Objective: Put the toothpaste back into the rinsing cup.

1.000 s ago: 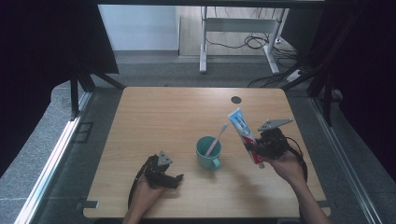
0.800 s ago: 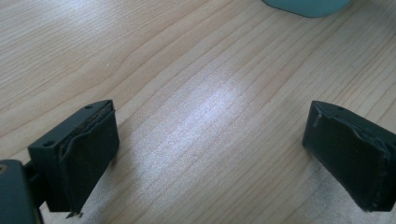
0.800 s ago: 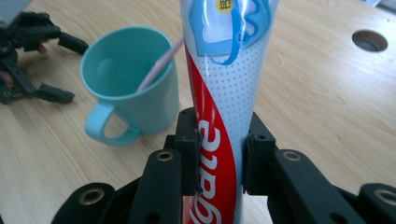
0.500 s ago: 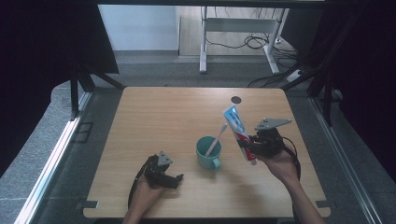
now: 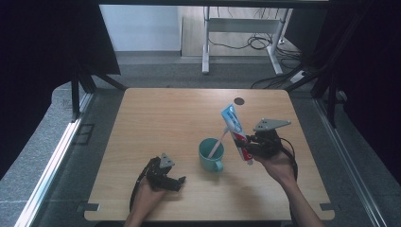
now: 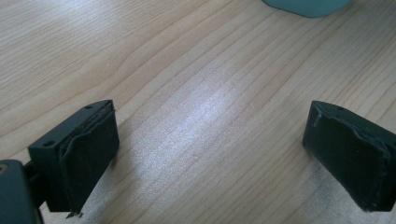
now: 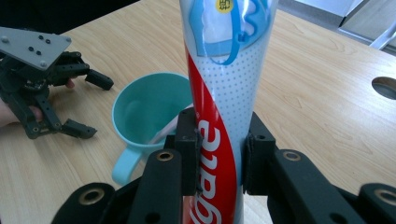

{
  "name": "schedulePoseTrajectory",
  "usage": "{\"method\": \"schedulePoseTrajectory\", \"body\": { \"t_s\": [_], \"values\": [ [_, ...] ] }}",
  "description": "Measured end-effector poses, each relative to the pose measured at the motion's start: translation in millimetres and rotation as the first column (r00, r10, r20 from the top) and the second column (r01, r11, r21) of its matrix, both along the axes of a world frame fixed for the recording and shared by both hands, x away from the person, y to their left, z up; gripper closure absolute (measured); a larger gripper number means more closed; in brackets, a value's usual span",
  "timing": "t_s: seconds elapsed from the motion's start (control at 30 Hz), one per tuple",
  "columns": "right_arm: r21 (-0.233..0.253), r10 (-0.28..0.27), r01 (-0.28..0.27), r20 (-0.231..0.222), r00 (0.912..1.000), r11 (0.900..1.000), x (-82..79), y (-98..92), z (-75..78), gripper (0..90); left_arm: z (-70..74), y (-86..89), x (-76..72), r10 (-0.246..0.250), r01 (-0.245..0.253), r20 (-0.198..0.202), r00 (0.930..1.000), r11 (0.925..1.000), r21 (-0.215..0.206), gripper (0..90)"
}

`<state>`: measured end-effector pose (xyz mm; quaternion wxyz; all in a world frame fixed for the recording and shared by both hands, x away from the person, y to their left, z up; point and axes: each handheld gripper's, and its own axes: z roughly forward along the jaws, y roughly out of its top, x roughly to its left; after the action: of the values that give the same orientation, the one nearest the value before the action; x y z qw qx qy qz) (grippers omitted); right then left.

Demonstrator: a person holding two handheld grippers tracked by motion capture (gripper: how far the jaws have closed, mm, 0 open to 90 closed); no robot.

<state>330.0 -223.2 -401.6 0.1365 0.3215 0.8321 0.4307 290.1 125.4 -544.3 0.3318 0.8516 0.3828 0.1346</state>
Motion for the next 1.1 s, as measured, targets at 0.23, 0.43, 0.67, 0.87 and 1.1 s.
{"method": "schedulePoseTrajectory", "body": {
  "t_s": [0.23,0.43,0.67,0.87,1.1],
  "values": [
    [0.016,0.002,-0.002,0.012,0.9999,1.000,1.3,6.3,-1.8,71.9,0.0,0.0,0.0,0.000,0.000,0.000,1.0000,1.0000,0.000,3.5],
    [0.027,0.009,-0.009,0.018,0.9998,1.000,2.3,11.1,-1.6,71.9,0.0,0.0,0.0,0.000,0.000,0.000,1.0000,1.0000,0.000,3.5],
    [0.039,0.012,-0.013,0.027,0.9996,0.999,3.5,16.8,-0.6,71.9,-0.1,0.0,0.1,0.000,0.000,0.000,1.0000,1.0000,-0.001,3.5],
    [0.046,0.017,-0.018,0.032,0.9993,0.999,4.7,22.5,-0.2,71.9,-0.1,0.0,0.1,-0.001,0.001,0.000,1.0000,1.0000,-0.001,3.5],
    [0.051,0.019,-0.021,0.036,0.9992,0.999,7.0,27.9,-0.8,71.9,-0.1,0.0,0.0,0.000,0.000,0.000,1.0000,1.0000,-0.001,3.5]
  ]
}}
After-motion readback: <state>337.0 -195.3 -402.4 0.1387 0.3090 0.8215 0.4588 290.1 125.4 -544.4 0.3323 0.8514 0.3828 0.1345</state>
